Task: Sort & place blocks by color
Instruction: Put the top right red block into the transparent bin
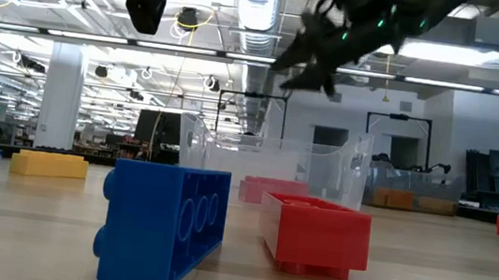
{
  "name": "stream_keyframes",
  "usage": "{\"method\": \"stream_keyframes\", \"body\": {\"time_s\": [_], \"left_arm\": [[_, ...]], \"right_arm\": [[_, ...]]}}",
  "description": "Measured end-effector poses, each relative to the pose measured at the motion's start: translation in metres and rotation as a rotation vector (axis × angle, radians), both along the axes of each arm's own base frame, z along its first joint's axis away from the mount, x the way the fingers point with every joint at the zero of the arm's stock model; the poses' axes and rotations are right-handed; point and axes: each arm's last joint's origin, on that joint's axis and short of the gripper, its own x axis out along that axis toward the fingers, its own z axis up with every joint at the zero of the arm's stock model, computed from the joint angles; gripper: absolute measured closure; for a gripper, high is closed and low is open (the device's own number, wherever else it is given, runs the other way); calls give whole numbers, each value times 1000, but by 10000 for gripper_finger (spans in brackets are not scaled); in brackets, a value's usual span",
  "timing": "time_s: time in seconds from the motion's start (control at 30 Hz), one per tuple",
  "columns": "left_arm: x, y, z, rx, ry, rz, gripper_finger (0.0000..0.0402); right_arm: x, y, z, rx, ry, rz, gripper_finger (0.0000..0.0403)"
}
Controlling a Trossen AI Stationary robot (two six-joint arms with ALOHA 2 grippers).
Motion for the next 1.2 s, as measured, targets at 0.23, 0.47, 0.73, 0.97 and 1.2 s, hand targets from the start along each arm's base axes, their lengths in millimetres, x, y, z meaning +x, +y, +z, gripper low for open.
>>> {"method": "stream_keyframes", "body": {"time_s": [0.23, 0.47, 0.73, 0.97, 1.2], "left_arm": [[0, 0, -3, -11, 23, -1, 184], [0, 0, -5, -30, 42, 5, 184], [0, 1, -7, -40, 66, 14, 184], [0, 2, -10, -35, 95, 47, 184], [0, 2, -10, -36, 92, 69, 184]], "right_arm": [[-18, 89, 41, -84, 8, 258, 119], [-29, 189, 53, -139, -22, 414, 120], [-59, 304, 35, -241, -2, 504, 120], [-73, 358, 9, -330, -5, 469, 120], [-73, 357, 2, -321, 48, 466, 120]]}}
